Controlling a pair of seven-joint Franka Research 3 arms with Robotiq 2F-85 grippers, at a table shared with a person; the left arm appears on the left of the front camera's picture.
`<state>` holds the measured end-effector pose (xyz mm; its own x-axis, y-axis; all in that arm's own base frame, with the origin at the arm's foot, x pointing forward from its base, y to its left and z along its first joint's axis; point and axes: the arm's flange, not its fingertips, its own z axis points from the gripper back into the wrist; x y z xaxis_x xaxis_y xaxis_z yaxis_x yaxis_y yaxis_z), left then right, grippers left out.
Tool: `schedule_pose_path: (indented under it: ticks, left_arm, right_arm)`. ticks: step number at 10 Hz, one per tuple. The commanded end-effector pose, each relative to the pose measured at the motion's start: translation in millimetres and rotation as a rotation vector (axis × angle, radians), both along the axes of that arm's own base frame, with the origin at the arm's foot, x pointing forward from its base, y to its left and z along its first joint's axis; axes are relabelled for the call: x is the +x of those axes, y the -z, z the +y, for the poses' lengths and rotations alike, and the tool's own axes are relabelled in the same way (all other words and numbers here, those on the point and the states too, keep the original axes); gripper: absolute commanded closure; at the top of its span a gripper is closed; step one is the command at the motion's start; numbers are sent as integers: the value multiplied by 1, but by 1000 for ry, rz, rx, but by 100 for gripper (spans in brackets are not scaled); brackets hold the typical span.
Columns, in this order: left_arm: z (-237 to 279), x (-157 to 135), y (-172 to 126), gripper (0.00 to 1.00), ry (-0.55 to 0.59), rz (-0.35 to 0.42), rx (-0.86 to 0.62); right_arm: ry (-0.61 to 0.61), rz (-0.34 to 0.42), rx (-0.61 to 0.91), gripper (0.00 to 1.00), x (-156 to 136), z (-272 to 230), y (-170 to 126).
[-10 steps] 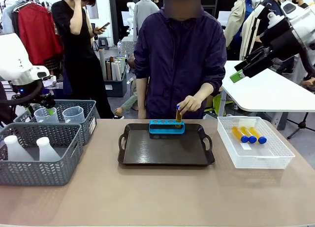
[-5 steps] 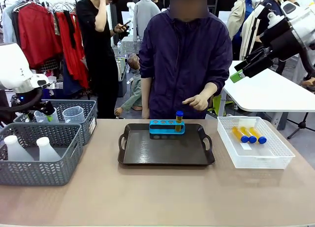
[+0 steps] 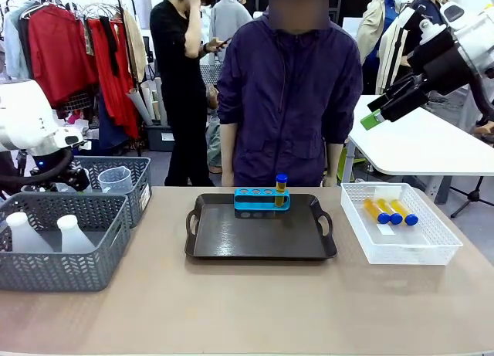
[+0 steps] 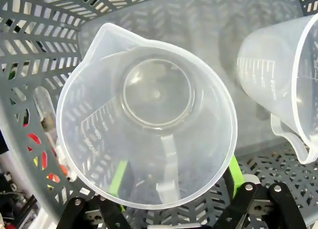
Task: Prepare the laboratory tools.
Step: Pick up one Large Measuring Cup and place it on the Handle tray.
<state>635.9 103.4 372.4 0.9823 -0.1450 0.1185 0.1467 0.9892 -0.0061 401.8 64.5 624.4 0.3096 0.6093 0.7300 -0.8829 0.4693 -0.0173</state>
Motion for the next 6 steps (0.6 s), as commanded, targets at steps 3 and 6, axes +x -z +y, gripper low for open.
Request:
schedule_pose_path:
  ticks: [3,6]
  left_arm:
    - [5,-1,-3,86,0,-3,6]
    - [5,-4,-8,100,-8,-6,15]
  right_arm:
    - [-2,-4,4,0,0,0,-1]
    - [-2,-4,4,0,0,0,-1]
